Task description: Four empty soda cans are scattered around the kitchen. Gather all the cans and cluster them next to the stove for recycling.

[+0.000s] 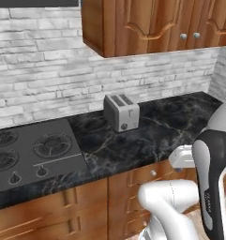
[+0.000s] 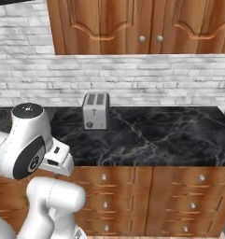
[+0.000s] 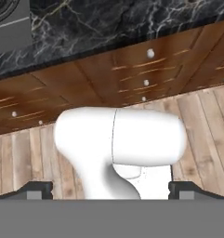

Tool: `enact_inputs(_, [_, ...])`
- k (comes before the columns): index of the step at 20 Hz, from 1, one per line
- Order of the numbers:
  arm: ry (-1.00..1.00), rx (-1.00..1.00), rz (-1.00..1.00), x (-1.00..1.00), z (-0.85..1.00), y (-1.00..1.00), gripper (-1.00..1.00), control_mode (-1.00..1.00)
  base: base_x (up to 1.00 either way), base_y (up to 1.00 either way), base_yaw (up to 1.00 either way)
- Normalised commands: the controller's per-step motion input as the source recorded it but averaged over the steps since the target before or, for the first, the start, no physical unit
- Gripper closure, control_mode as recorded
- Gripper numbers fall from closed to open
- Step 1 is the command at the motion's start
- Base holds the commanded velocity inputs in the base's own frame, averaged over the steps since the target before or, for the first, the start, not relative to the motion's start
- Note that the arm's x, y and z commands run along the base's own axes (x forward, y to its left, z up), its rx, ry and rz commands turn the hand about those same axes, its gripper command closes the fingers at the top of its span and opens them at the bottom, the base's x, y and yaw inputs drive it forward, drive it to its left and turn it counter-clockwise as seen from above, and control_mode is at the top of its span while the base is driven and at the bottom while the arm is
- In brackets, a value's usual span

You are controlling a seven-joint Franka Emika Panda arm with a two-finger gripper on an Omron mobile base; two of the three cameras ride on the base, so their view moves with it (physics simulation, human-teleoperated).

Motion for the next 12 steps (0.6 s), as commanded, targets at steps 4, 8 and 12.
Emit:
enact_inputs(4, [0.0,0.0,0.0,0.0,0.0,0.0,-1.0,1.0,-0.41,-0.84,-0.3])
enact_inputs(8, [0.0,0.0,0.0,0.0,0.0,0.0,-1.0,1.0,-0.8,-0.49,-0.23])
enact_inputs(12, [0.0,0.0,0.0,0.0,0.0,0.0,-1.0,1.0,-0.59,-0.5,-0.29])
